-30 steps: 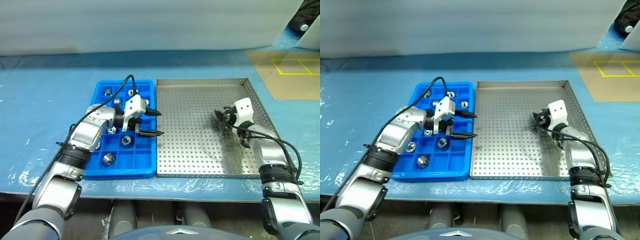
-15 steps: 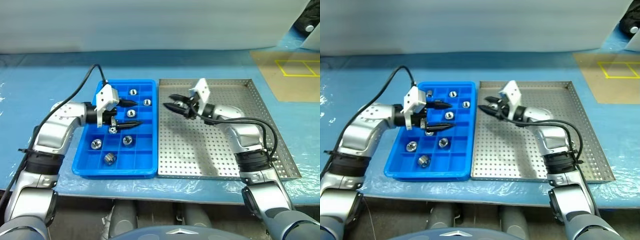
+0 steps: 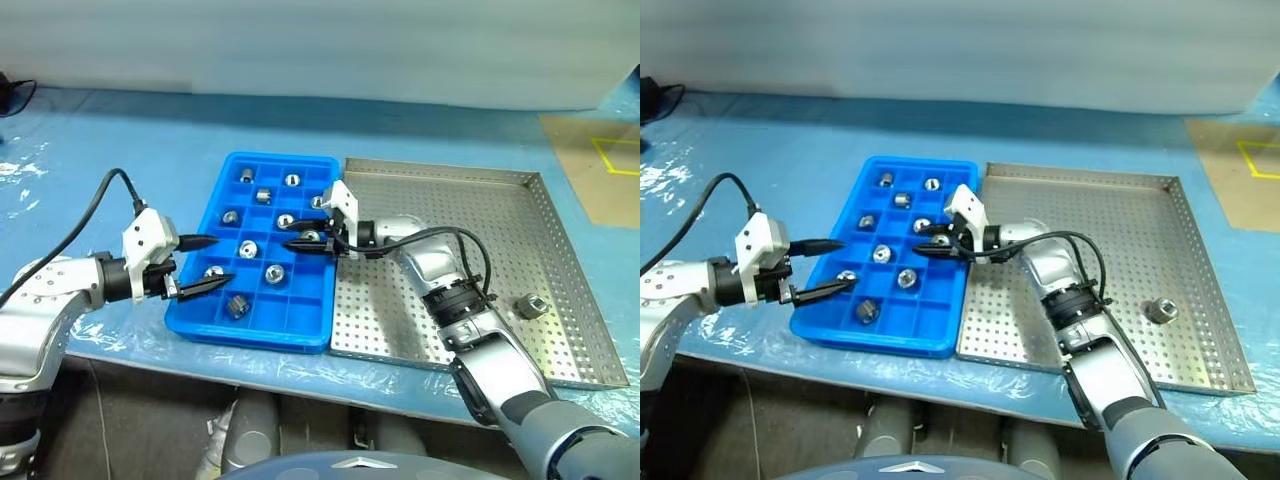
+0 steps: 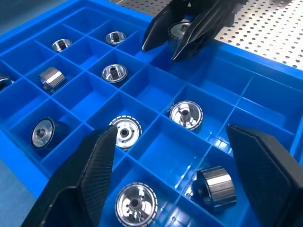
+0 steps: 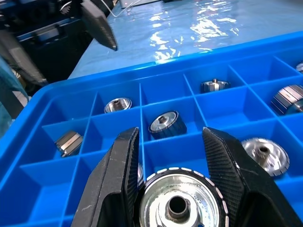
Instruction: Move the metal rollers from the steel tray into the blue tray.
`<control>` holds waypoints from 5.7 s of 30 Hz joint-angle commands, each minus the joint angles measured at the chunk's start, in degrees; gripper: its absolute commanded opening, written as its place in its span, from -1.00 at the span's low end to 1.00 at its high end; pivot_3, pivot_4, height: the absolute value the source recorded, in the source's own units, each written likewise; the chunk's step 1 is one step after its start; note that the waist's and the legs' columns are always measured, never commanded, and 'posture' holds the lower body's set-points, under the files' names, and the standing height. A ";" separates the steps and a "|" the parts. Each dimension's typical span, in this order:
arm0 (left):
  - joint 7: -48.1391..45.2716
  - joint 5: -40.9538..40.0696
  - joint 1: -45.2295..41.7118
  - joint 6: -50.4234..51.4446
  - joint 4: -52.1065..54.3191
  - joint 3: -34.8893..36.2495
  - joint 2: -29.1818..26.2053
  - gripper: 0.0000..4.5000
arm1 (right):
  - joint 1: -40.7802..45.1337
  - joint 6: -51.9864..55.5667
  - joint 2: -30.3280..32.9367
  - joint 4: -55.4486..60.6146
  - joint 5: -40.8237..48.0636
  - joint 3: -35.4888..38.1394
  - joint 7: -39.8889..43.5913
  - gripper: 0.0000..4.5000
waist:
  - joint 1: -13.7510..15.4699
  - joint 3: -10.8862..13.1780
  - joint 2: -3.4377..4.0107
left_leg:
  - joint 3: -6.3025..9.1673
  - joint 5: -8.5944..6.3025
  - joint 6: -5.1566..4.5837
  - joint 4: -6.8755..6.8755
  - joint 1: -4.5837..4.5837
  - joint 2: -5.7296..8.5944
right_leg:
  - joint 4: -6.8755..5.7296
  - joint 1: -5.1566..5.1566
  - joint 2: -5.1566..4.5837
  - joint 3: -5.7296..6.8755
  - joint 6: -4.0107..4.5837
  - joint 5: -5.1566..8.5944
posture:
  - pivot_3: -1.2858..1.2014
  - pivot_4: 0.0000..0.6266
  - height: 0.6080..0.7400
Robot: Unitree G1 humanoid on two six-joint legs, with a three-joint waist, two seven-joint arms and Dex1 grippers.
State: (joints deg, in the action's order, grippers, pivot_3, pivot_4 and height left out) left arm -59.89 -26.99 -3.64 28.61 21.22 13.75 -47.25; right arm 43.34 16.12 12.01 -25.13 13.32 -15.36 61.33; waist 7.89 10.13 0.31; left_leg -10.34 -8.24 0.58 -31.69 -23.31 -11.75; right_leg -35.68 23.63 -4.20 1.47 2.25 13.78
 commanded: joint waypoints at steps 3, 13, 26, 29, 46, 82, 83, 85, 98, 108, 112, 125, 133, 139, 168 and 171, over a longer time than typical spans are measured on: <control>3.27 -2.59 1.33 1.52 5.19 2.40 -0.10 0.72 | 2.53 -3.65 -0.81 -2.89 -0.71 1.09 1.48 -0.24 | 1.00 0.00 0.00 | 0.01 0.01 0.01 0.00 0.00 0.00 | 0.00 0.00 0.00 0.00 0.00 0.00 | 0.29 -0.52 1.00; 3.32 -2.84 -3.28 1.27 2.66 -1.33 -0.35 0.72 | 1.26 -2.49 0.07 -1.47 -1.29 2.77 0.14 0.44 | 0.93 -0.01 -0.01 | 0.03 0.06 0.10 0.00 0.02 0.00 | -0.06 0.01 0.02 0.00 0.00 0.00 | 0.25 -0.52 1.00; -3.51 0.96 -23.03 -4.83 -11.99 -18.55 9.55 0.72 | -10.08 8.48 10.68 18.98 3.10 13.46 -7.13 0.44 | 0.19 -0.03 -0.02 | 0.01 0.25 0.39 -0.13 0.10 0.07 | -0.09 -0.16 0.02 -0.04 -0.04 -0.03 | -0.02 -0.52 1.00; -7.04 2.59 -27.64 -7.84 -17.74 -22.82 13.73 0.72 | -16.52 13.22 15.10 27.36 4.57 17.25 -9.75 0.44 | -1.09 -0.04 -0.02 | 0.00 0.23 0.36 -0.22 0.12 0.08 | -0.07 -0.26 0.03 -0.05 -0.07 -0.04 | -0.10 -0.52 1.00; -19.58 8.53 -39.65 -21.67 -41.07 -30.08 29.97 0.72 | -46.32 21.66 21.75 48.12 8.14 38.09 -24.69 0.44 | -9.13 -0.11 0.09 | -0.02 -0.10 -0.20 -0.60 0.27 0.05 | 0.06 -0.50 0.37 -0.26 -0.10 -0.06 | -0.36 -0.52 1.00; -16.08 9.42 -34.15 -19.82 -34.87 -25.72 21.47 0.72 | -38.32 9.13 21.69 29.47 3.12 26.88 -24.20 -0.26 | -10.10 -0.14 0.15 | 0.03 -0.18 -0.33 -0.66 0.31 -0.02 | 0.16 -0.69 0.31 -0.18 -0.07 -0.09 | -0.20 -0.52 1.00; -15.70 9.38 -33.86 -19.39 -34.40 -25.32 20.75 0.72 | -36.59 10.68 21.60 31.20 4.64 26.00 -23.03 -0.26 | -10.16 -0.14 0.16 | 0.03 -0.18 -0.33 -0.66 0.31 -0.02 | 0.16 -0.68 0.31 -0.18 -0.06 -0.09 | -0.20 -0.52 1.00; -15.35 9.08 -33.19 -18.83 -33.40 -24.43 19.22 0.72 | -33.11 13.60 21.51 34.30 6.78 23.70 -20.94 -0.26 | -10.19 -0.12 0.19 | 0.02 -0.17 -0.32 -0.66 0.33 -0.02 | 0.07 -0.63 0.32 -0.19 -0.06 -0.09 | -0.17 -0.52 1.00; -7.92 3.09 -17.41 -6.11 -11.19 -12.41 6.25 0.72 | -14.86 21.89 21.00 34.68 13.42 2.12 2.50 -0.26 | -4.66 -0.13 0.20 | 0.05 -0.15 -0.27 -0.47 0.18 -0.04 | 0.03 -0.44 0.17 -0.02 0.02 -0.05 | 0.12 -0.52 1.00; 2.03 -5.09 2.08 5.44 10.76 0.34 1.23 0.72 | -8.39 12.61 15.17 22.86 7.17 -8.95 13.81 -0.26 | 0.29 -0.10 0.13 | 0.18 -0.07 -0.10 -0.44 0.25 -0.04 | -0.09 -0.47 -0.03 0.10 0.02 -0.03 | 0.33 -0.52 1.00; 5.01 -6.95 5.92 7.54 14.92 3.47 1.03 0.72 | -5.29 10.28 11.63 17.89 5.54 -9.94 15.34 -0.26 | 1.76 -0.10 0.13 | 0.24 -0.04 -0.06 -0.41 0.20 -0.05 | -0.11 -0.41 -0.03 0.12 0.01 -0.03 | 0.37 -0.52 1.00; 9.20 -8.53 5.51 7.60 15.46 1.64 1.35 0.72 | -6.86 10.83 14.46 19.28 4.54 -10.69 22.74 0.66 | 4.30 -0.11 0.11 | 0.25 -0.03 -0.04 -0.25 0.16 -0.02 | -0.02 -0.34 0.00 0.08 -0.02 -0.01 | 0.35 -0.52 1.00; 7.03 -7.29 -0.34 5.76 10.66 -2.69 0.94 0.72 | -6.69 12.17 14.92 18.23 3.72 -7.23 17.88 0.98 | 4.15 -0.12 0.10 | 0.24 0.01 0.02 -0.27 0.21 -0.01 | -0.08 -0.34 0.00 0.05 -0.02 -0.02 | 0.30 -0.52 1.00; 5.84 -6.22 -3.26 3.83 7.68 -5.66 1.71 0.72 | -5.98 14.20 16.38 19.37 5.86 -1.37 14.89 0.98 | 3.84 -0.12 0.10 | 0.23 0.02 0.03 -0.29 0.18 -0.01 | -0.09 -0.33 0.00 0.05 -0.02 -0.02 | 0.25 -0.52 1.00; -2.29 7.02 -33.61 -15.78 -33.77 -18.27 19.61 0.72 | -14.44 10.79 13.59 27.42 5.24 17.86 -19.70 0.98 | -4.12 -0.14 0.09 | 0.16 0.17 0.25 -0.50 0.16 0.02 | -0.23 -0.33 0.10 0.00 -0.03 -0.07 | -0.02 -0.52 1.00; -1.97 7.34 -32.70 -15.91 -33.09 -17.88 19.16 0.72 | -13.86 10.20 13.57 26.48 5.01 17.01 -18.99 0.98 | -3.92 -0.14 0.09 | 0.16 0.17 0.24 -0.50 0.16 0.02 | -0.23 -0.34 0.08 0.01 -0.03 -0.06 | 0.00 -0.52 1.00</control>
State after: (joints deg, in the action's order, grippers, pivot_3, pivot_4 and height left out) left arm -61.97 -19.69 -35.93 13.56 -13.38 -5.65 -27.26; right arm 28.42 27.60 25.52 -0.18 17.71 1.40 42.04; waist 3.97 9.99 0.40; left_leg -10.18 -8.08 0.80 -32.20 -23.16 -11.72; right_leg -35.90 23.29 -4.12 1.47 2.22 13.72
